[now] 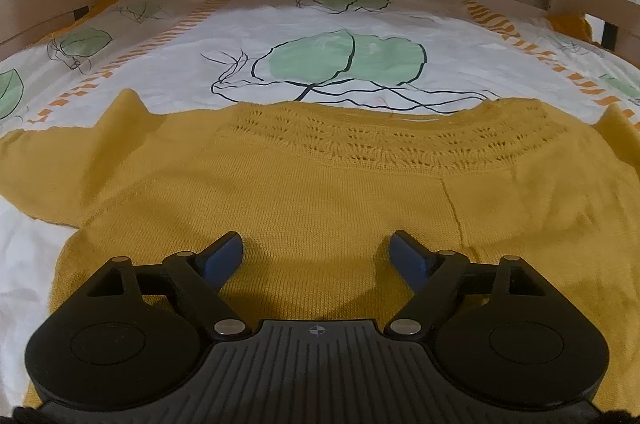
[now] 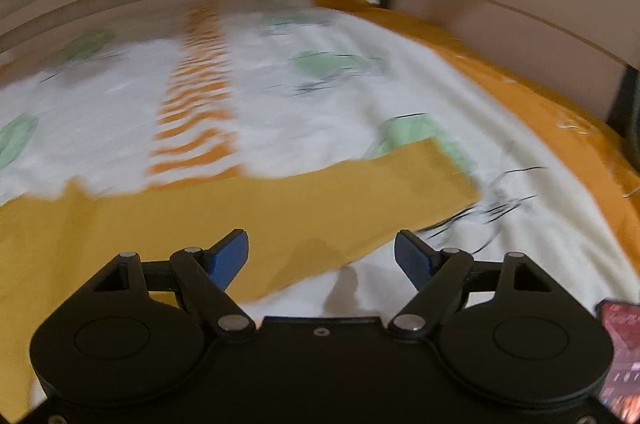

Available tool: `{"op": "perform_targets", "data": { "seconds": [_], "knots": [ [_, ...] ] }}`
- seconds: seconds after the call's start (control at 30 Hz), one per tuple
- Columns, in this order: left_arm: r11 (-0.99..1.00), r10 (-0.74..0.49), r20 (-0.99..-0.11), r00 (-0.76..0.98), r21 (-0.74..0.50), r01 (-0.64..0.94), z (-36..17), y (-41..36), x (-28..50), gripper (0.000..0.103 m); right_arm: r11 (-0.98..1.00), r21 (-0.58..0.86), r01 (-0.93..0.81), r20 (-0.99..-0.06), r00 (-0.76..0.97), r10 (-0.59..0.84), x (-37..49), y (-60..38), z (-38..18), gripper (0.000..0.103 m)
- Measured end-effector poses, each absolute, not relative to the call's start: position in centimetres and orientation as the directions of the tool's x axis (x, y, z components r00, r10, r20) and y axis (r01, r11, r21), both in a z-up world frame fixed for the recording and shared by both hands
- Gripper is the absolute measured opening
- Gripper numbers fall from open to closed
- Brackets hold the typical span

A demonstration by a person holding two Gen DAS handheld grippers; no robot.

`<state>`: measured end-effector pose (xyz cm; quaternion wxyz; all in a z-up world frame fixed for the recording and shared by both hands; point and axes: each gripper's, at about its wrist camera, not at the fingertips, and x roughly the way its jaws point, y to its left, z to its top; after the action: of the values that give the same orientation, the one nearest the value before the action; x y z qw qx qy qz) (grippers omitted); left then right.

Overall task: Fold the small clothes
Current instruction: 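Move the right tool over the sweater toward one sleeve cuff, then close the right tool on the sleeve cuff and lift it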

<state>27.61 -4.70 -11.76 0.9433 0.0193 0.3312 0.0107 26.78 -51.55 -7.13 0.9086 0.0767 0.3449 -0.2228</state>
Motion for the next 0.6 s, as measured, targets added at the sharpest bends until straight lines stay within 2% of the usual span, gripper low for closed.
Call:
{"op": "perform_targets", "data": {
  "seconds": [0.23, 0.4, 0.43, 0.47, 0.53, 0.57, 0.6],
  "knots": [
    [0.999, 0.041, -0.622, 0.782, 0.052, -0.011, -11.8, -4.8, 27.7, 0.084, 0.79, 0.042, 0.612, -0.724, 0.564, -0.398, 28.0, -58.0, -9.5, 0.081],
    [0.998, 0.042, -0.622, 0.782, 0.054, -0.012, -11.9, -4.8, 27.7, 0.084, 0.701, 0.212, 0.681, -0.743, 0.578, -0.336, 27.5, -60.5, -11.3, 0.082],
    [0.998, 0.043, -0.622, 0.782, 0.054, -0.012, -11.9, -4.8, 27.7, 0.084, 0.682, 0.239, 0.691, -0.738, 0.586, -0.335, 27.4, -60.8, -11.5, 0.08],
    [0.998, 0.042, -0.622, 0.782, 0.054, -0.012, -11.9, -4.8, 27.7, 0.084, 0.671, 0.251, 0.698, -0.735, 0.589, -0.337, 27.3, -60.9, -11.5, 0.077],
    [0.999, 0.042, -0.622, 0.782, 0.053, -0.012, -11.9, -4.8, 27.7, 0.084, 0.668, 0.246, 0.702, -0.729, 0.588, -0.351, 27.5, -61.2, -11.5, 0.055],
    [0.999, 0.042, -0.622, 0.782, 0.053, -0.012, -11.9, -4.8, 27.7, 0.085, 0.671, 0.238, 0.703, -0.731, 0.584, -0.353, 27.8, -61.5, -11.6, 0.047],
    [0.999, 0.041, -0.622, 0.782, 0.052, -0.011, -11.9, -4.7, 27.8, 0.085, 0.672, 0.224, 0.706, -0.734, 0.576, -0.36, 27.8, -61.7, -11.5, 0.034]
  ]
}}
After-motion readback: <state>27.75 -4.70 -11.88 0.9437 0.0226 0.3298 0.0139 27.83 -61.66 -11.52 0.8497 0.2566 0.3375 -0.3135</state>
